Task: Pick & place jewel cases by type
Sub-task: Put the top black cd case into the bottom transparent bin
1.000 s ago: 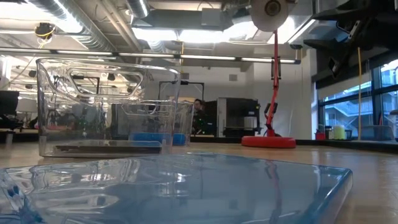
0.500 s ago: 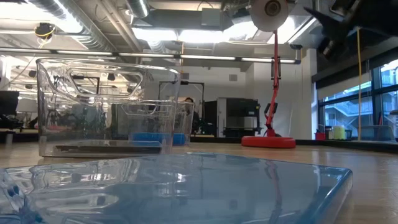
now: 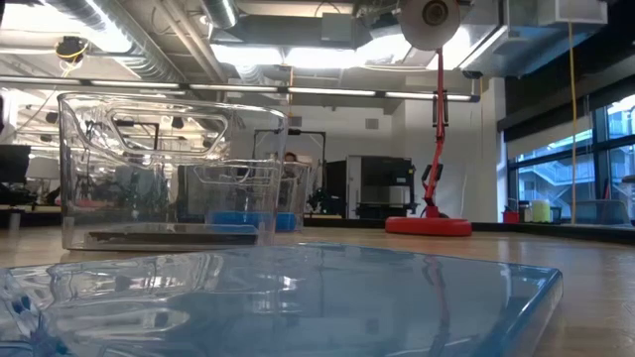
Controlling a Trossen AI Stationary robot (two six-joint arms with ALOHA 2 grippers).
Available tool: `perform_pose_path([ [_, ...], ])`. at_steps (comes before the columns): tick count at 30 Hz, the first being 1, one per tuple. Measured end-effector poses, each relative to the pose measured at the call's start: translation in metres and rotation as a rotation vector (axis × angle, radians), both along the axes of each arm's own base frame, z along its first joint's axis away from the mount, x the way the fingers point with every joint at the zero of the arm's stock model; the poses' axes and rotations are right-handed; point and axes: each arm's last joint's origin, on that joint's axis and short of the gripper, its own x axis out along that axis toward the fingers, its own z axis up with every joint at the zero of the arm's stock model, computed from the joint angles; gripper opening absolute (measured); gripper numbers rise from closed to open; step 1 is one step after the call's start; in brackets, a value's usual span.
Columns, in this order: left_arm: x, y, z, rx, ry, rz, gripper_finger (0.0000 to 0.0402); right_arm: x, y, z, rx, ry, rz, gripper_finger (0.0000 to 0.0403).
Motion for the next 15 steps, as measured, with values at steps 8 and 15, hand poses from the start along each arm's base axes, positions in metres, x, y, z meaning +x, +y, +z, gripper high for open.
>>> perform_pose_path([
  [8,0.007,0.031,0.0,0.02,-0.074,-0.015,0.0028,0.063,0.014,0.004,-0.075,0.12,-0.005,0.0212],
  [15,0.007,0.055,-0.002,0.004,0.018,-0.146,0.0028,0.091,0.002,0.019,-0.103,0.106,0.095,0.0212],
])
